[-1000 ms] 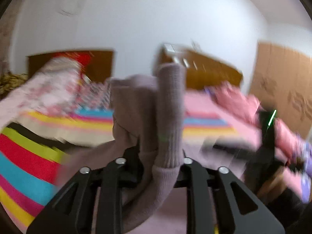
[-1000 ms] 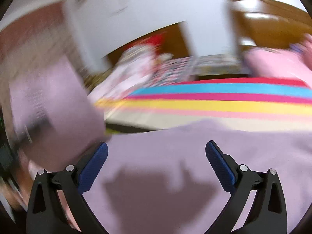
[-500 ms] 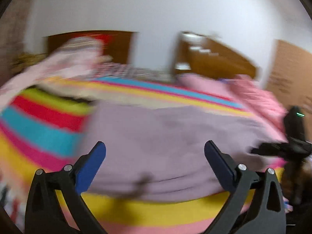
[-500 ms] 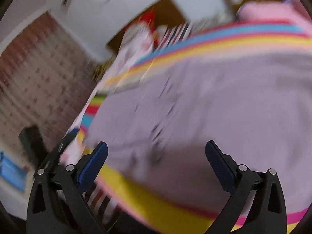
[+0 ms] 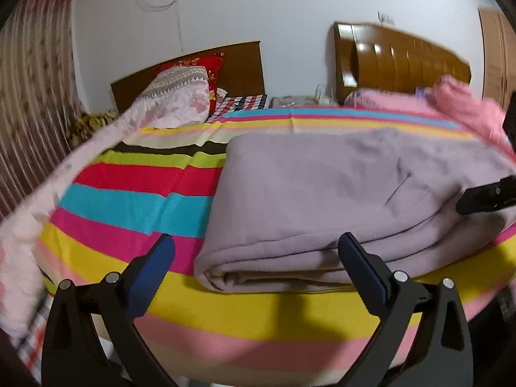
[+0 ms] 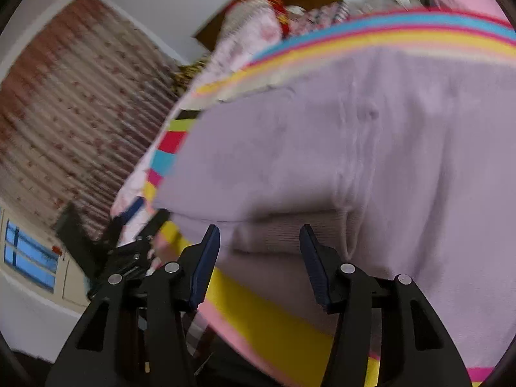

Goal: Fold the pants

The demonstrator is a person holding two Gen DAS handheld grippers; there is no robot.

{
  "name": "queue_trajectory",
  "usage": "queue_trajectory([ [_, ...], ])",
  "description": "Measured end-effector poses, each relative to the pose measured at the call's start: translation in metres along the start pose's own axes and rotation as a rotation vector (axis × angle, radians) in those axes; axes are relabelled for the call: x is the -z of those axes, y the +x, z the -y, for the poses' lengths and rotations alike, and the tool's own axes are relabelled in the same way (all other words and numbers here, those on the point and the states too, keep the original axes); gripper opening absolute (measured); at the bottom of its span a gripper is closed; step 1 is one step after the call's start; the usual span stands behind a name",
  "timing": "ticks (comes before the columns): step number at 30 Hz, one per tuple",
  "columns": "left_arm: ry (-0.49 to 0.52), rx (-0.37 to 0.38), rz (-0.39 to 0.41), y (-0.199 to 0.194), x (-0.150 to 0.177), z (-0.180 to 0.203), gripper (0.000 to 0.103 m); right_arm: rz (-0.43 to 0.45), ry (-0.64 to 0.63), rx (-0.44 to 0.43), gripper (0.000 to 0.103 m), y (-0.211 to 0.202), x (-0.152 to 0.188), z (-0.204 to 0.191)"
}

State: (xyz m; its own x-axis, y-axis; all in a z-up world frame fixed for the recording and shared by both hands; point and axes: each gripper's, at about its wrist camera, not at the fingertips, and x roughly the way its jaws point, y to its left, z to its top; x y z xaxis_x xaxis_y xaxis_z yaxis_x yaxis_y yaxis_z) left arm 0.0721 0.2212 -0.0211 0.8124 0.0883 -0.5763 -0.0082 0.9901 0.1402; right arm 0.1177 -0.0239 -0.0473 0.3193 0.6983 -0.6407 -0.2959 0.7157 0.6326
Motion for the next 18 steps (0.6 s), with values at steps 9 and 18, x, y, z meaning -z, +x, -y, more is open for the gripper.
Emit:
queue_trajectory([
  [9,-0.039,0.029,-0.035,0.004,0.012,-0.011,0.101,0.1,0.086,-0.017,0.009,-0.004,-0.012,0.009],
  [18,-0.091,-0.02,0.056,-0.017,-0.014,-0.03,0.101,0.103,0.072,0.008,0.009,-0.02,0.005,-0.005],
])
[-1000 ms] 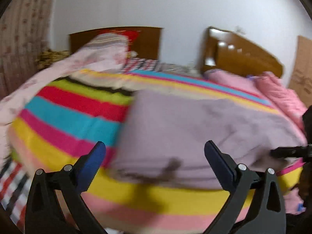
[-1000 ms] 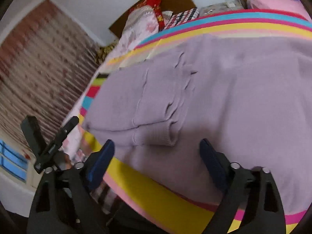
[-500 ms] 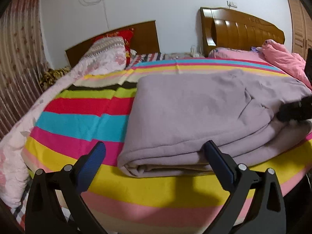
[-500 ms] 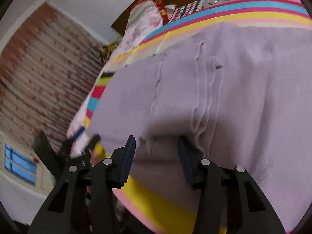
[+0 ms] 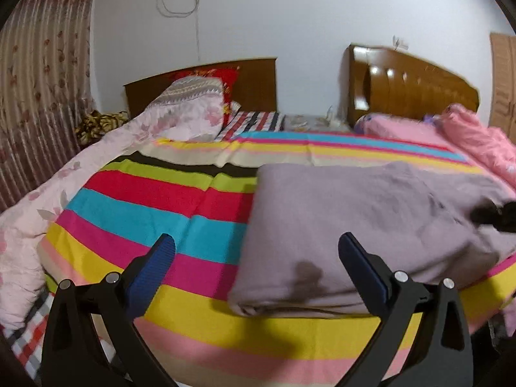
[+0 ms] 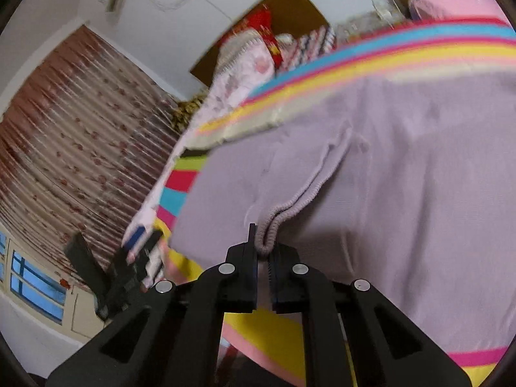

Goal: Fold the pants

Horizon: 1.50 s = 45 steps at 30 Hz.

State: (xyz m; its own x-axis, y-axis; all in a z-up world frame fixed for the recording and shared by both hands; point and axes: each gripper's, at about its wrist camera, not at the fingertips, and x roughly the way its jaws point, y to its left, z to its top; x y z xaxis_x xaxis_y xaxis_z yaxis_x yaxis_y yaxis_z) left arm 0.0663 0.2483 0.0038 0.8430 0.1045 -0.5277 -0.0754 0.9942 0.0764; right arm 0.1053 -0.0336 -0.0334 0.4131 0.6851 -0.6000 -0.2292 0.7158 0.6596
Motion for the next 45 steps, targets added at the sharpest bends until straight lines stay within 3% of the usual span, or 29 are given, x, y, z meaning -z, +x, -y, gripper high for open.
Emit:
queue_trajectory([
  [5,0.056,-0.024,-0.136,0.041,0.018,0.009,0.101,-0.072,0.005,0.006,0.01,0.017,0.006,0.016],
  [6,0.043,-0.019,-0.132,0.042,0.021,0.007,0.101,-0.078,-0.007,0.012,0.011,0.015,0.004,0.014],
  [9,-0.028,0.016,-0.142,0.041,0.022,-0.005,0.101,-0.054,-0.046,0.049,0.028,-0.002,0.0,0.007],
  [10,-0.036,0.003,-0.129,0.037,0.021,-0.007,0.101,-0.034,-0.053,0.061,0.047,-0.009,-0.001,0.008],
  [11,-0.036,-0.014,-0.107,0.031,0.019,-0.009,0.101,-0.015,-0.055,0.074,0.09,-0.013,-0.002,0.009],
  [12,-0.037,-0.025,-0.08,0.024,0.018,-0.01,0.101,0.024,-0.063,0.088,0.099,-0.02,-0.003,0.01],
  [15,-0.04,-0.003,-0.066,0.016,0.018,-0.011,0.101,-0.011,-0.087,0.101,0.09,-0.011,-0.007,0.012],
  [16,-0.033,-0.003,-0.075,0.018,0.02,-0.01,0.101,-0.039,-0.088,0.103,0.077,-0.004,-0.008,0.013],
  [17,-0.018,-0.008,-0.093,0.023,0.023,-0.007,0.101,-0.07,-0.1,0.11,0.072,0.005,-0.008,0.011],
  [22,-0.04,0.009,-0.112,0.031,0.028,-0.007,0.101,-0.175,-0.244,0.18,0.072,0.026,-0.006,-0.016],
  [27,-0.055,0.026,-0.109,0.033,0.032,-0.011,0.101,-0.228,-0.191,0.084,0.066,0.028,-0.012,-0.011],
  [30,-0.055,0.019,-0.092,0.026,0.031,-0.012,0.101,-0.188,-0.075,0.041,0.042,0.026,-0.02,0.007],
  [32,-0.051,0.011,-0.063,0.016,0.03,-0.012,0.101,-0.165,-0.026,0.002,0.018,0.025,-0.019,0.017],
  [35,-0.041,0.059,-0.009,-0.005,0.027,-0.013,0.101,-0.116,-0.058,-0.013,0.014,0.018,-0.015,0.014],
  [38,0.016,0.116,-0.014,-0.015,0.032,-0.001,0.101,-0.088,-0.095,0.013,0.013,0.014,-0.013,0.005],
  [43,0.17,0.096,-0.076,-0.003,0.043,0.034,0.101,-0.061,-0.107,0.012,0.013,0.012,-0.023,-0.01],
  [45,0.187,0.097,-0.079,0.0,0.045,0.042,0.101,-0.039,-0.126,-0.007,0.013,0.005,-0.035,-0.023],
])
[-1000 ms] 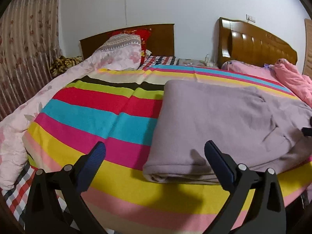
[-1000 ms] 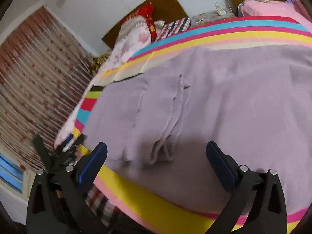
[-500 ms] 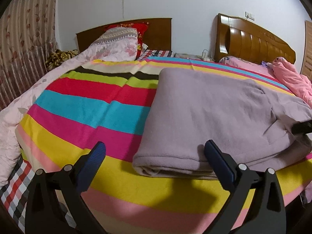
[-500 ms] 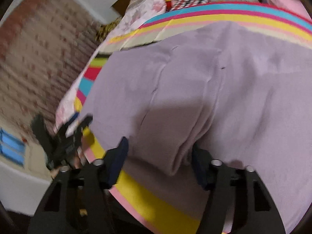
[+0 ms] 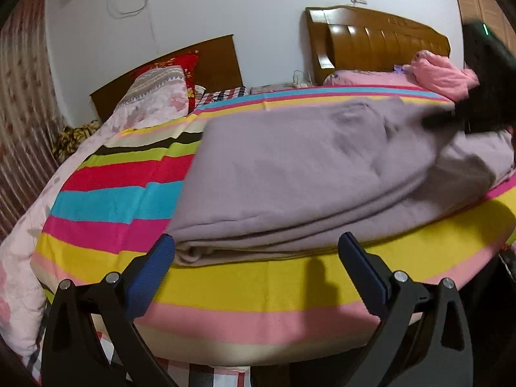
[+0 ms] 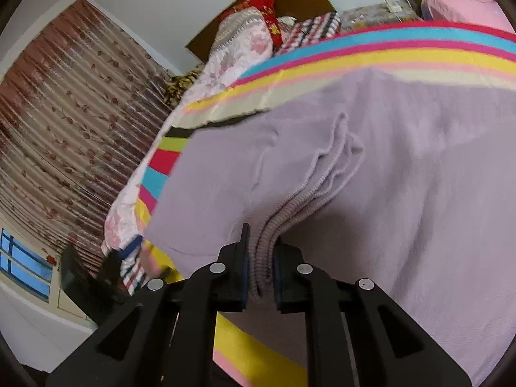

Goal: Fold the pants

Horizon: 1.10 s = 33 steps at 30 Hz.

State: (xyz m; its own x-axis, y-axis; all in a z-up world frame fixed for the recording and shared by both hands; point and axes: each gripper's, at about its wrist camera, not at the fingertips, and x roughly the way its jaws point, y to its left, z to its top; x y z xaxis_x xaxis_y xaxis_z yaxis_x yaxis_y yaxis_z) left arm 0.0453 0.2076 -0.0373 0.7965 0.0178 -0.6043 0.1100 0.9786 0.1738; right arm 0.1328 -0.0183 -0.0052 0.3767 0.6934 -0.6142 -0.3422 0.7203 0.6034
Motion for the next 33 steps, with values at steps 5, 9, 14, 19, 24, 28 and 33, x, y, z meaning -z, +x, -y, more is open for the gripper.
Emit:
queue_trajectory([
  [5,-0.081,-0.021,0.005,0.004,-0.005,-0.01,0.101,0.07,-0.107,-0.026,0.013,-0.015,-0.04,-0.045],
  [9,-0.132,-0.093,-0.02,0.016,-0.01,-0.027,0.101,0.122,-0.191,-0.047,0.013,-0.026,-0.069,-0.086],
  [14,-0.23,-0.219,-0.009,0.026,-0.018,-0.07,0.101,0.197,-0.25,-0.044,0.013,-0.048,-0.075,-0.106],
  [19,-0.385,-0.171,-0.014,0.029,-0.002,-0.114,0.102,0.084,-0.113,0.018,0.013,-0.017,-0.026,-0.034],
  [24,-0.281,-0.242,-0.051,0.036,0.004,-0.094,0.102,-0.027,0.022,0.071,0.013,0.026,0.019,0.028],
  [28,-0.254,-0.279,-0.06,0.033,0.0,-0.09,0.102,0.02,-0.021,0.065,0.013,0.008,0.015,0.012],
  [33,-0.195,-0.315,-0.059,0.028,-0.001,-0.076,0.102,0.04,-0.041,0.102,0.013,-0.004,0.026,0.015],
])
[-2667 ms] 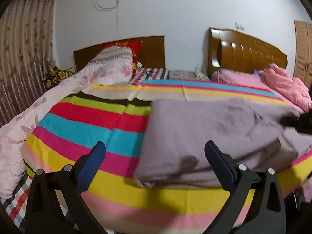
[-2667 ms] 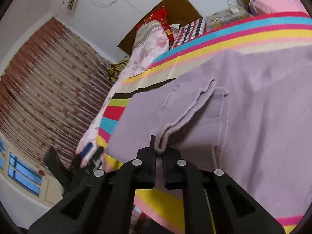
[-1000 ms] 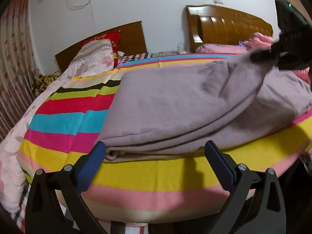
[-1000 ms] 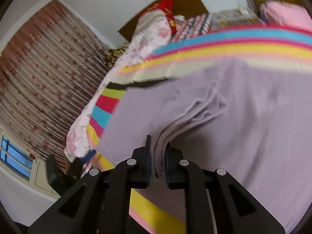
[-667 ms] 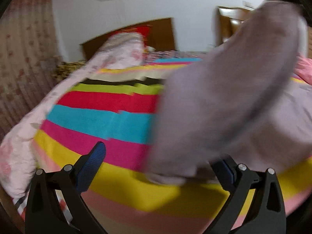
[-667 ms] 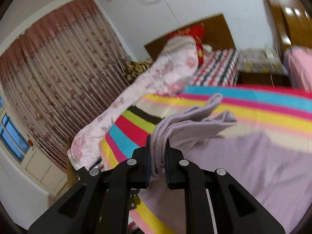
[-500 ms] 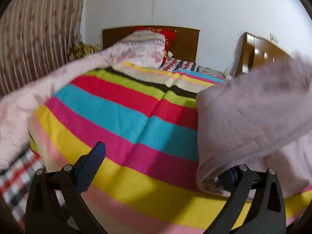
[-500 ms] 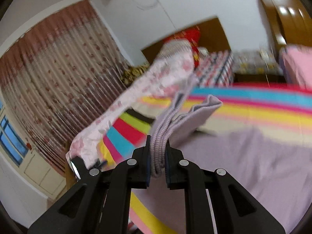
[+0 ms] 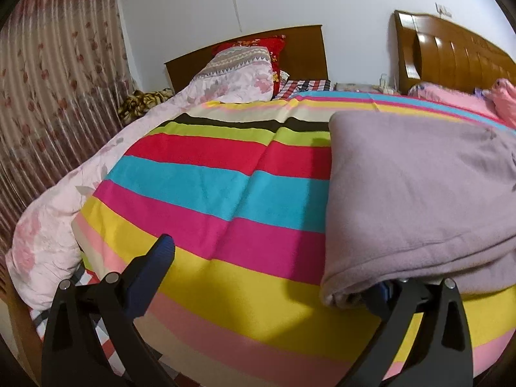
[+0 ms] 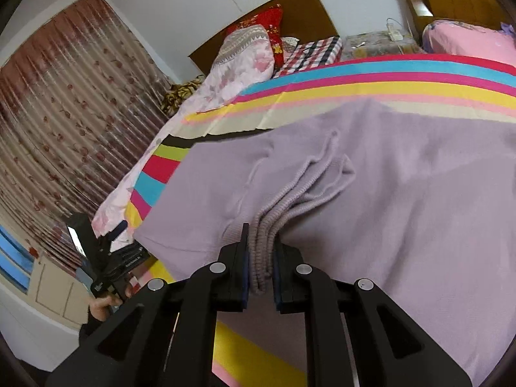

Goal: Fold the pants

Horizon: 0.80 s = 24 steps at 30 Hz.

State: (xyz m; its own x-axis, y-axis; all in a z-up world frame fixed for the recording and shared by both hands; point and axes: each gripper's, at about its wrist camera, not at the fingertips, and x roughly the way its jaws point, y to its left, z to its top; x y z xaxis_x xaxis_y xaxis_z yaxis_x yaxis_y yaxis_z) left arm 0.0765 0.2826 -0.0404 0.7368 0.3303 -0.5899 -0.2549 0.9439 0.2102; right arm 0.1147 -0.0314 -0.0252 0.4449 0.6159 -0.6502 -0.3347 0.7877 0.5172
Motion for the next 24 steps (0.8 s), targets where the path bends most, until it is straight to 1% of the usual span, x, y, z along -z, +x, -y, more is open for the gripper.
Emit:
queue_trajectory([
  [2,0.008,0.0,0.003,0.002,0.0,0.001,0.102,-0.042,0.051,0.007,0.013,0.013,0.01,0.018],
  [3,0.004,0.007,-0.001,0.003,0.0,0.0,0.102,-0.036,0.069,-0.009,0.012,0.014,0.014,0.024],
  [6,0.004,0.022,-0.015,0.003,-0.001,-0.002,0.102,-0.015,0.04,0.0,0.012,0.006,0.01,0.014],
  [9,0.009,0.013,-0.017,0.005,-0.003,-0.002,0.102,0.012,0.021,0.015,0.012,0.0,0.01,0.008],
  [13,0.051,-0.027,-0.004,0.001,-0.003,0.006,0.101,-0.018,0.033,0.024,0.012,0.012,0.015,0.017],
  [15,0.043,-0.016,-0.011,0.003,-0.003,0.004,0.102,-0.012,0.036,0.019,0.009,0.015,0.016,0.021],
  [16,0.035,-0.004,-0.021,0.004,-0.003,0.002,0.102,-0.021,0.029,0.025,0.009,0.013,0.015,0.02],
  [18,0.044,0.017,-0.042,-0.003,-0.002,-0.002,0.101,-0.035,0.012,0.044,0.016,0.007,0.012,0.017],
  [20,0.106,0.033,-0.056,-0.019,0.001,-0.001,0.101,-0.012,-0.015,0.076,0.036,-0.009,0.009,0.015],
  [21,0.159,0.046,-0.055,-0.033,0.004,0.0,0.101,0.02,-0.036,0.093,0.04,-0.019,0.007,0.013],
  [22,0.189,0.071,-0.042,-0.048,0.006,0.0,0.101,0.053,-0.064,0.112,0.043,-0.028,0.004,0.01],
  [23,0.192,0.099,-0.023,-0.06,0.004,-0.005,0.101,0.074,-0.086,0.13,0.043,-0.032,0.002,0.008],
  [24,0.149,0.139,0.015,-0.076,-0.006,-0.016,0.101,0.1,-0.123,0.158,0.043,-0.036,-0.003,0.003],
])
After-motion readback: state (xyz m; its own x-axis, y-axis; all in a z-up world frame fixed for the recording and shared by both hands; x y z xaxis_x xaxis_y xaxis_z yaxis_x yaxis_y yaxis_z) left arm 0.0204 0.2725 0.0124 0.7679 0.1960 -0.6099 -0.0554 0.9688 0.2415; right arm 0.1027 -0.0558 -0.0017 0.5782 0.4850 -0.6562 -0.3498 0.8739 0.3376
